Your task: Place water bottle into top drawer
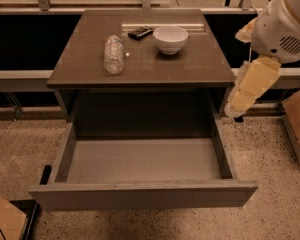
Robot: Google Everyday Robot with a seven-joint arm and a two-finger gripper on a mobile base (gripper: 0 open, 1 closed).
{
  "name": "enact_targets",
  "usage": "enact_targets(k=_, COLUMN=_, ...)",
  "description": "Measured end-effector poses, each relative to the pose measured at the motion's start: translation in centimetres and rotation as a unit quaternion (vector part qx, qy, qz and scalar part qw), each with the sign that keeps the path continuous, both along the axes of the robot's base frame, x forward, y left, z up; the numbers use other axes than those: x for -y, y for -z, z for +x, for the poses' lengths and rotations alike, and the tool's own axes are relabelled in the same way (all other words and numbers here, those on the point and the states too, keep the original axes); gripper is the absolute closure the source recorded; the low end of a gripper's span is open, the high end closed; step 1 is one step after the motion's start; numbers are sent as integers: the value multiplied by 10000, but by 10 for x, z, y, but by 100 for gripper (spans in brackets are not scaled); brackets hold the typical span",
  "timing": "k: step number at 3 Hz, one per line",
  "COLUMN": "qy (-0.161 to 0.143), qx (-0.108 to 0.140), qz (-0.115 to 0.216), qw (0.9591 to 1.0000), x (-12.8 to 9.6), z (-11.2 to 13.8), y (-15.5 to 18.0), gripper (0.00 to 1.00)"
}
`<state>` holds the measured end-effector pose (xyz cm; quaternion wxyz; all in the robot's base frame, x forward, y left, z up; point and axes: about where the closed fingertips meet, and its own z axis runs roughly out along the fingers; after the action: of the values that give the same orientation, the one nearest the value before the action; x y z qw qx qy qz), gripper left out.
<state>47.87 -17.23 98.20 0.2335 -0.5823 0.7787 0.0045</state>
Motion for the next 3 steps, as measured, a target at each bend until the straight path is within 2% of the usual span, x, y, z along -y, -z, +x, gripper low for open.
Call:
enact_targets(k=1, qy=18, qx=22, qz=27, qw=10000, x=-1, z=1, y=-1, gripper=0)
enact_targets(k=2, qy=316, qx=-110, qz=315, qw=9989, x=-2, z=8, y=6, gripper=0)
enact_targets(k=3, qy=630, qx=-238, qz=887, qw=9938, x=-27, z=34, y=16, gripper=0)
